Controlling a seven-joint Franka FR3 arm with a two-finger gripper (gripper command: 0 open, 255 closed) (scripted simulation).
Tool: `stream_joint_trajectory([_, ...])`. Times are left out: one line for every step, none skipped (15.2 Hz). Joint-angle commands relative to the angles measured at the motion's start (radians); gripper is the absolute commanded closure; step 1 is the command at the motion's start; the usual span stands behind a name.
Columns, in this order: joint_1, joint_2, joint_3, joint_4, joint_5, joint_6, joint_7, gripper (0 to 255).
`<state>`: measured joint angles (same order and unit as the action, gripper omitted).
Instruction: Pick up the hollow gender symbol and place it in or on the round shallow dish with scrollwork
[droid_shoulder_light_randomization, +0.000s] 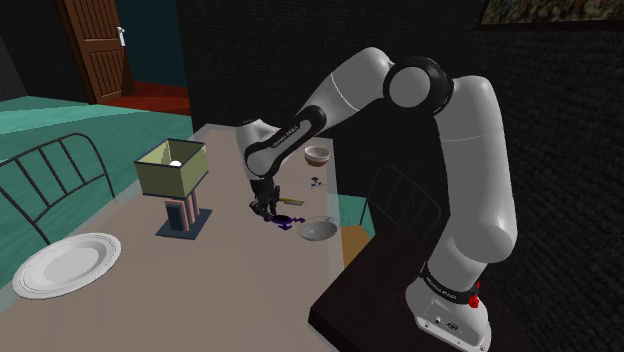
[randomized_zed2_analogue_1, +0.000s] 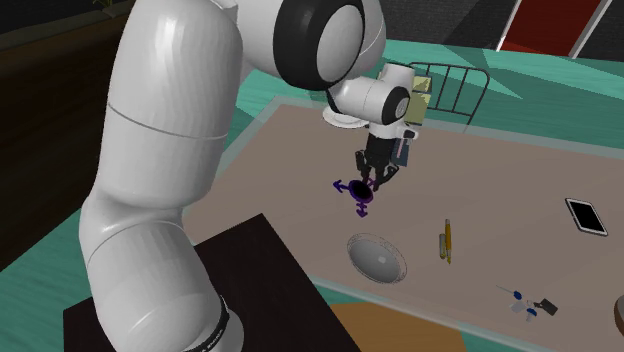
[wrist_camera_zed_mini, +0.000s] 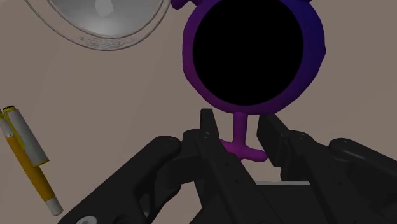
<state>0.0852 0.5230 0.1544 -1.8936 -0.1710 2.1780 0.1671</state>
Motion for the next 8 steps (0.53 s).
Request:
stream_joint_trajectory([-0.026, -0.054, -0.006, -0.084, 0.001, 0.033, -0.025, 255])
stream_joint_trajectory([-0.039, -0.077, -0.010, -0.122, 0.000, 0.049, -0.039, 255])
stream_joint_trajectory([-0.053, -0.101, -0.014, -0.159, 0.000, 0.064, -0.053, 255])
stream_joint_trajectory([-0.066, -0.123, -0.019, -0.195, -0.001, 0.080, -0.068, 255])
stream_joint_trajectory([-0.079, -0.145, -0.025, -0.230, -0.002, 0.094, -0.084, 255])
stream_joint_trajectory([-0.093, -0.167, -0.030, -0.264, -0.003, 0.108, -0.099, 255])
stream_joint_trajectory([-0.106, -0.187, -0.037, -0.297, -0.005, 0.122, -0.115, 255])
stream_joint_trajectory([-0.119, -0.208, -0.043, -0.328, -0.007, 0.135, -0.132, 255])
